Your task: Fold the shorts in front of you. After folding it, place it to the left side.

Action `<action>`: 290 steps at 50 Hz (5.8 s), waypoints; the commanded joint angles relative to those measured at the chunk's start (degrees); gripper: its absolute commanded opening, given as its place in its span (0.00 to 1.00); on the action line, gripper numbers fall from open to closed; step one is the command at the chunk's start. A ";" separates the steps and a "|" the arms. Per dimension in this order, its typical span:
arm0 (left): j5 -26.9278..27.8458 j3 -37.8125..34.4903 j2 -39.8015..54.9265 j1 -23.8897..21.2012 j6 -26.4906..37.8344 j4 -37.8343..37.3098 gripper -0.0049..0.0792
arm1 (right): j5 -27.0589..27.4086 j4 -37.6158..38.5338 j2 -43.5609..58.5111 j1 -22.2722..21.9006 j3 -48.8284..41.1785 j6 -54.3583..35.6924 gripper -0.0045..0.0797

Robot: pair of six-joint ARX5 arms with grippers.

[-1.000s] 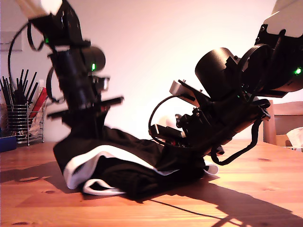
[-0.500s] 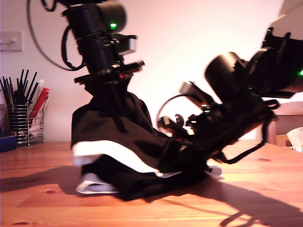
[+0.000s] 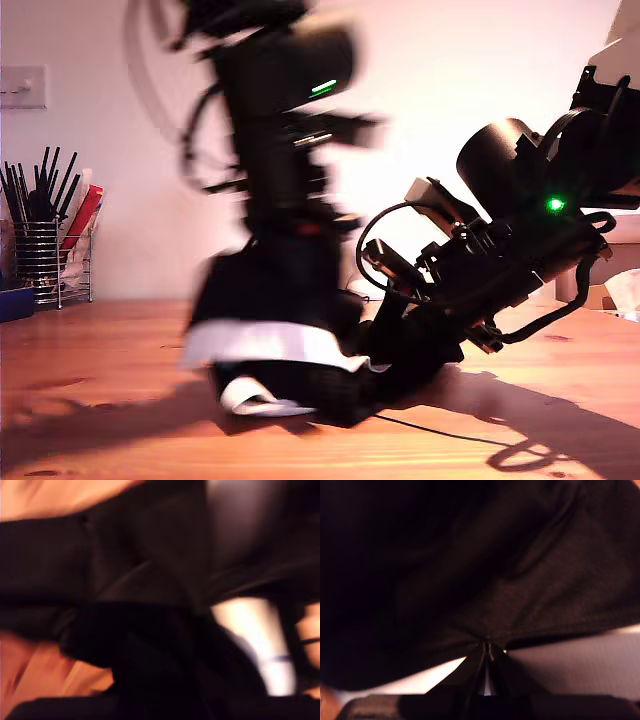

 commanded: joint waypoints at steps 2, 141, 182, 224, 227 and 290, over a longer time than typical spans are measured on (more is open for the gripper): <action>0.96 -0.15 0.90 -2.38 0.72 0.96 0.04 | -0.17 -1.44 1.97 0.17 -0.33 0.02 0.04; -17.44 -18.23 2.54 -12.33 26.86 12.37 0.04 | -3.48 -82.68 3.02 -5.18 38.84 -22.25 0.04; -15.32 -18.21 2.49 -8.90 20.79 10.51 0.04 | -6.43 -64.17 -0.22 -6.58 26.01 -12.11 0.04; -15.12 -18.21 2.49 -9.01 21.38 11.02 0.04 | 0.22 -60.15 -0.42 -2.08 40.87 -14.73 0.04; -15.15 -18.21 2.49 -9.01 21.49 11.10 0.04 | -0.17 -59.34 0.44 -1.55 40.87 -14.71 0.04; -22.53 -18.08 -0.98 -6.93 21.22 8.63 0.04 | 12.00 -52.09 9.79 -1.09 25.46 -14.93 0.04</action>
